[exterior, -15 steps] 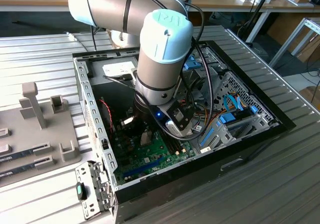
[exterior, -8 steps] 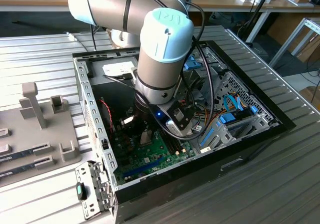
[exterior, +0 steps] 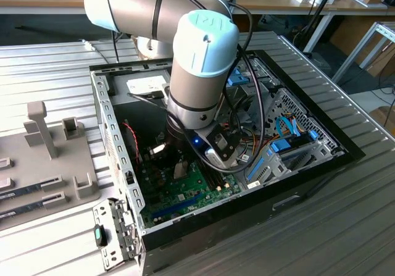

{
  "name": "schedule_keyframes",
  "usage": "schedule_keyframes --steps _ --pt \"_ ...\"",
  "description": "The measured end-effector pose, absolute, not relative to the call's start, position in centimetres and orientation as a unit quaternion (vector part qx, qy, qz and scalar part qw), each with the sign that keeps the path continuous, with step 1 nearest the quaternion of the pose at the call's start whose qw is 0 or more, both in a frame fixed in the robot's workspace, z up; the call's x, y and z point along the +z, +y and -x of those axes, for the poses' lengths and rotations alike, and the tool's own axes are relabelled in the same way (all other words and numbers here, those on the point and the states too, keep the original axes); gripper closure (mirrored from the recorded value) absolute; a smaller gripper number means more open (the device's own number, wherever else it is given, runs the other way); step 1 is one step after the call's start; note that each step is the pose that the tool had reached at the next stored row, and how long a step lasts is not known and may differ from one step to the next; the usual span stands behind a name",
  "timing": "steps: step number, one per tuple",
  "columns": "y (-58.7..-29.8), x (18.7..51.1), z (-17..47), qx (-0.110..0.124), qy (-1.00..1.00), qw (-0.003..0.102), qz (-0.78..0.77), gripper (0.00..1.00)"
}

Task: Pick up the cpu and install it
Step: 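Place the cpu into insertion slot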

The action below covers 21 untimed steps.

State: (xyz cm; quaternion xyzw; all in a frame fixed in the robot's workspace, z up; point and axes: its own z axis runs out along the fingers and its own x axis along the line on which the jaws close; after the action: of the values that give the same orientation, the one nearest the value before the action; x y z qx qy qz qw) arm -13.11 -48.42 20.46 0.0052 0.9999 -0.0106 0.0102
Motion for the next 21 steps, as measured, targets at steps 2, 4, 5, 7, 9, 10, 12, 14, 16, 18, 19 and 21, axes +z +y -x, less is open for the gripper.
schedule_keyframes --steps 2,4,5,7,9,10,12,14,16,18,19,21 --pt "-48.41 20.39 13.12 -0.011 1.0 0.01 -0.005 0.61" --pt "-48.42 20.3 13.12 -0.011 1.0 0.01 -0.005 0.61" --pt "-48.42 20.24 13.14 -0.011 1.0 0.01 -0.005 0.61" --pt "-48.42 20.15 13.14 -0.011 1.0 0.01 -0.005 0.61" --pt "-48.42 20.1 13.14 -0.01 1.0 0.01 -0.005 0.61" --pt "-48.41 20.1 13.15 -0.01 1.0 0.01 -0.005 0.61" --pt "-48.42 20.07 13.15 -0.008 1.0 0.01 -0.005 0.61" --pt "-48.42 20.06 13.14 -0.006 1.0 0.01 -0.005 0.61" --pt "-48.42 20.07 13.14 0.001 1.0 0.01 -0.005 0.61" --pt "-48.43 20.07 13.13 0.012 1.0 0.01 -0.005 0.61" --pt "-48.42 20.07 13.14 0.018 1.0 0.01 -0.005 0.61" --pt "-48.41 20.07 13.15 0.024 1.0 0.01 -0.006 0.61"
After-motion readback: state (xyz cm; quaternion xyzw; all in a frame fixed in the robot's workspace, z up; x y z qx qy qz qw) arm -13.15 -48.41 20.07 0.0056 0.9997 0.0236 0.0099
